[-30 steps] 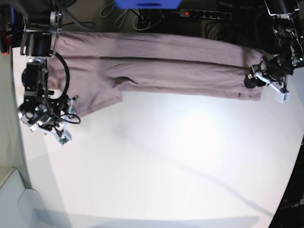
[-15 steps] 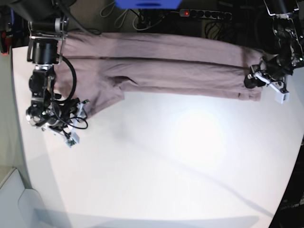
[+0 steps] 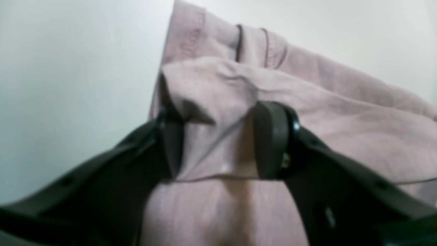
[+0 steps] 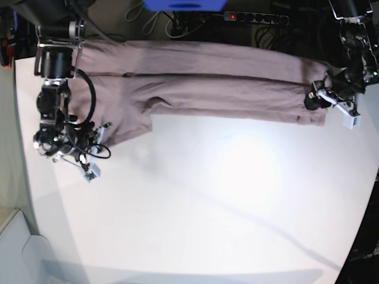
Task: Layout the t-shirt on the table in an organized manner, then fold the t-shirt properly
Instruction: 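Hold the strip end with the right gripper and pull it taut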
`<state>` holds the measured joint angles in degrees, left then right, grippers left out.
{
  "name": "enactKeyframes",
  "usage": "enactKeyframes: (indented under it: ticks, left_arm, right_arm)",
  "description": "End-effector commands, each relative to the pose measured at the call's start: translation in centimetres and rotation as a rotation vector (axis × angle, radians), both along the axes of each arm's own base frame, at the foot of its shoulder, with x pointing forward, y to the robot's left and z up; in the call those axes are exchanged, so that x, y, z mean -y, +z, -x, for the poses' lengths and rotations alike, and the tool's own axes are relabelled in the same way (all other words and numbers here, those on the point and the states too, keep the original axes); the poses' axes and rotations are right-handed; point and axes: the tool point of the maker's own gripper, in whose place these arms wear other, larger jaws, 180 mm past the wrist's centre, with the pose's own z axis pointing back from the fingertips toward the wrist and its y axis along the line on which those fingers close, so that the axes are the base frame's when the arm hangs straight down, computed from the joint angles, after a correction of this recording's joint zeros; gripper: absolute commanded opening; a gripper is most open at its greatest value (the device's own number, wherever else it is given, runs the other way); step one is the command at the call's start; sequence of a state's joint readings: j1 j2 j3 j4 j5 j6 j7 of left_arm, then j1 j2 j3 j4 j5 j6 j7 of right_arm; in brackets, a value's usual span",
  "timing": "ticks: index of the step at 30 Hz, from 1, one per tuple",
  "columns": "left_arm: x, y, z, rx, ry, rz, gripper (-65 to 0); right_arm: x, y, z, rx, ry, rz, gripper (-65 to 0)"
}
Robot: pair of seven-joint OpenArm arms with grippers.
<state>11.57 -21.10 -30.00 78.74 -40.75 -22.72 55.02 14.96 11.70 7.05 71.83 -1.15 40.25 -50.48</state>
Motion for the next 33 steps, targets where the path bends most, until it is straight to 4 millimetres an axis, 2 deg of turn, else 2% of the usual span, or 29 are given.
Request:
enactKeyframes:
  ticks: [1,7,10,13,15,19,22,33]
  left_arm:
    - [-0.5,-0.4,0.8,-0.048,-0.005,-0.025,-32.5]
    - [-0.4,-0.5,0.8,-0.049,-0.006,-0.024,-32.5]
    - [-0.3,-0.6,0.9,-0.051,-0.009,-0.021,-32.5]
    - [-0.3,-0.6,0.9,-0.051,-0.009,-0.021,-32.5]
    - [-0.3,-0.5,0.8,-0.049,-0.009,-0.021,-32.5]
    - [-0.3,-0.5,0.8,-0.049,-0.007,-0.021,-32.5]
    - [-0.3,-0.5,0.7,-0.047,-0.007,-0.021,-32.5]
    - [-0.4,-0.5,0.8,-0.048,-0.005,-0.021,-32.5]
  right_arm:
    - [0.7,1.8,-0.8,0.058,-0.003,0.021,-65.0]
    - [0.7,5.2,0.5,0.127,0.02,0.111,-65.0]
    - [1.0,6.0,2.4,0.111,0.021,0.167,-65.0]
    - [0.5,7.0,4.2,0.12,0.026,0.196,-65.0]
    - [1.1,8.2,5.4,0.135,0.009,0.228,-65.0]
    - [2.1,9.2,7.3,0.128,-0.02,0.275,-65.0]
    - [3.2,9.1,8.6,0.105,-0.05,0.295,-65.0]
    - [5.8,6.6,13.5,-0.016,-0.115,0.318,-65.0]
